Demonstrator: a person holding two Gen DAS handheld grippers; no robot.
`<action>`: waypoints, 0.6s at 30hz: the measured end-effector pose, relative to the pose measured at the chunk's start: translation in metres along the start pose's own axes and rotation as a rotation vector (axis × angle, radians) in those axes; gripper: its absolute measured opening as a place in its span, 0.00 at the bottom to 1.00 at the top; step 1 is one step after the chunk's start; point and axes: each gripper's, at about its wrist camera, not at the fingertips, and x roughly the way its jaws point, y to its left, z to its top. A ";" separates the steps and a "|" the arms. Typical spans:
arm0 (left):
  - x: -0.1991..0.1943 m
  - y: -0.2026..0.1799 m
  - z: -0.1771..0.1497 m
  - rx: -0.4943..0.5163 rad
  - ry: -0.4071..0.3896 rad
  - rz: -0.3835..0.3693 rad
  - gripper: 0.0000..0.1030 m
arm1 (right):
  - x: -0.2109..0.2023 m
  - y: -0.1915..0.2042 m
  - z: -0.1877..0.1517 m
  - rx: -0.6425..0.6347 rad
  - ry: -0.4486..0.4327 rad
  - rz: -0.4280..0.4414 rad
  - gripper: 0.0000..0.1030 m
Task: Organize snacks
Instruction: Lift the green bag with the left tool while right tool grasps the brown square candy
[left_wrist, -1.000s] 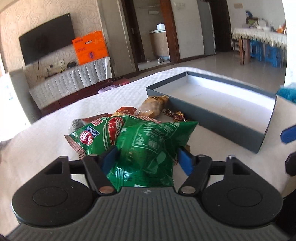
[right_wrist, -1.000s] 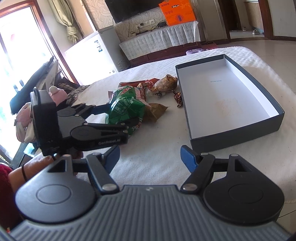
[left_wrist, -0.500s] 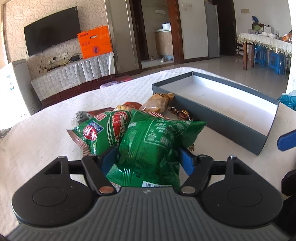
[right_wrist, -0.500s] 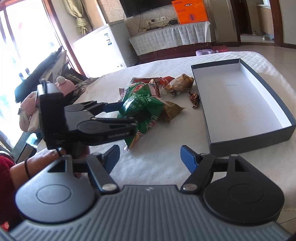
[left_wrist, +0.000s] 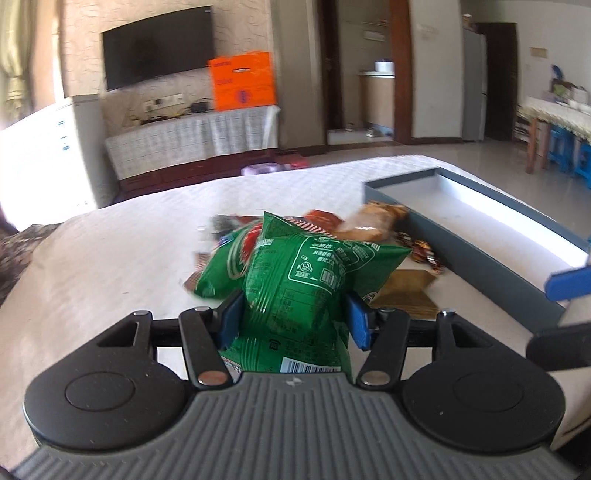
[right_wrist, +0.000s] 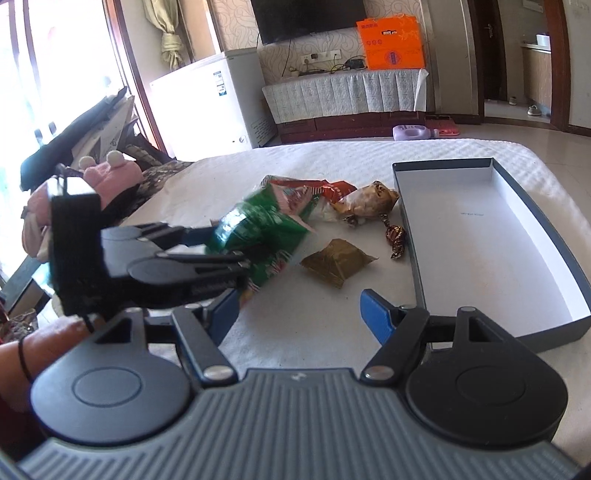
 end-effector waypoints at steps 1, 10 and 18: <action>0.001 0.006 0.000 -0.021 0.007 0.014 0.61 | 0.003 0.001 0.000 -0.002 0.006 0.002 0.72; 0.007 0.025 -0.004 -0.075 0.034 0.068 0.63 | 0.048 -0.010 0.010 -0.006 0.080 -0.025 0.72; 0.009 0.019 -0.005 -0.051 0.041 0.083 0.74 | 0.090 -0.007 0.032 -0.088 0.101 -0.092 0.72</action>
